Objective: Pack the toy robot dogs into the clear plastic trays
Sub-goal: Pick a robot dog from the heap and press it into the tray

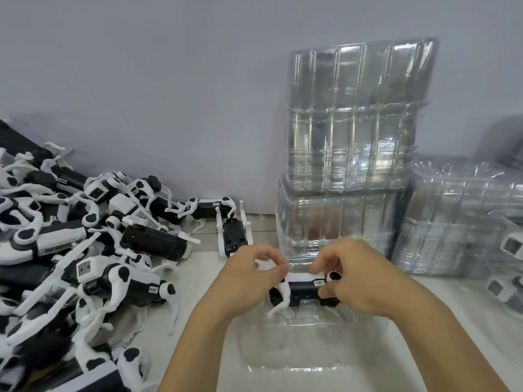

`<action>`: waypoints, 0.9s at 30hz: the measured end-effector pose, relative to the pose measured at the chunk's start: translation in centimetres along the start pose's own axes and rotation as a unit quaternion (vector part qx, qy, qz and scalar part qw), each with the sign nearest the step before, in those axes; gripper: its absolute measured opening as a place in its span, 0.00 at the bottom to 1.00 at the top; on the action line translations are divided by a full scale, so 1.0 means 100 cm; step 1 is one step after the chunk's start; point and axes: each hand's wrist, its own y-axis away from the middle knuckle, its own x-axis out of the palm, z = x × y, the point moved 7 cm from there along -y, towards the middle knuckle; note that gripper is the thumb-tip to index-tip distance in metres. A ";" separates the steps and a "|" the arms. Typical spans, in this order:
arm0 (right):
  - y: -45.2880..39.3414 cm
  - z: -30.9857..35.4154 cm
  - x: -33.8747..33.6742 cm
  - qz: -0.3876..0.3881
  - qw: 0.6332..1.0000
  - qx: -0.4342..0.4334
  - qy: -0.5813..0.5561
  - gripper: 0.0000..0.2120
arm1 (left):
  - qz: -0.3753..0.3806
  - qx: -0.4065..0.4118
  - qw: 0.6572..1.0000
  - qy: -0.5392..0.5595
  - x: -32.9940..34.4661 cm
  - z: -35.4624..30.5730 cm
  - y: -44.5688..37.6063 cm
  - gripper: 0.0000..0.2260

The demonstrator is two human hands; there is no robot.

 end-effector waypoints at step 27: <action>0.001 0.053 0.031 0.023 0.989 -0.144 -0.023 0.14 | -0.084 -0.024 0.989 0.121 -0.002 0.019 -0.007 0.07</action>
